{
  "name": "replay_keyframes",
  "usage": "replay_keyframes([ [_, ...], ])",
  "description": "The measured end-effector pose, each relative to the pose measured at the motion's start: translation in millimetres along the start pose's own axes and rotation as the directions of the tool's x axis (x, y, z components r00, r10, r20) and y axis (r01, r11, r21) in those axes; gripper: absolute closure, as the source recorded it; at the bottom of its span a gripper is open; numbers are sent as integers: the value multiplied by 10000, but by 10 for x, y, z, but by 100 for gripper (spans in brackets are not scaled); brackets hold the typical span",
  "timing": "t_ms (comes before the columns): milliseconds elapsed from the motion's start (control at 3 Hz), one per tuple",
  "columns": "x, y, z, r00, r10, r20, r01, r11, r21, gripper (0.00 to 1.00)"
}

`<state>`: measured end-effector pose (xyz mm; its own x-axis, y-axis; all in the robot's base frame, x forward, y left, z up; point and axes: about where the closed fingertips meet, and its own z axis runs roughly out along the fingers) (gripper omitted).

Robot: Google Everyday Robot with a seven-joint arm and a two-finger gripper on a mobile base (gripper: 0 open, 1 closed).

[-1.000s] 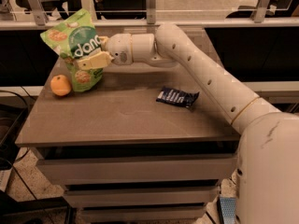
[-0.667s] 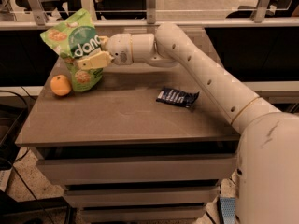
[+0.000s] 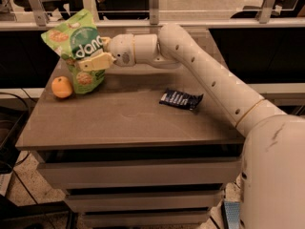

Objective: Move green rice chip bag near orange

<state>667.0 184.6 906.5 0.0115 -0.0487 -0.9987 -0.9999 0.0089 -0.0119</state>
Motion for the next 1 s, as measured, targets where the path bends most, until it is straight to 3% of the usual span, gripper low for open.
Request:
replay_keyframes([
  [333,0,0,0,10000,-1,-1,1,10000,-1,12],
  [667,31,-109,-46,9951,-814,-557,826,9964,192,0],
  [1000,41,-209,-107,9808,-1591,-1125,1644,9856,389,0],
])
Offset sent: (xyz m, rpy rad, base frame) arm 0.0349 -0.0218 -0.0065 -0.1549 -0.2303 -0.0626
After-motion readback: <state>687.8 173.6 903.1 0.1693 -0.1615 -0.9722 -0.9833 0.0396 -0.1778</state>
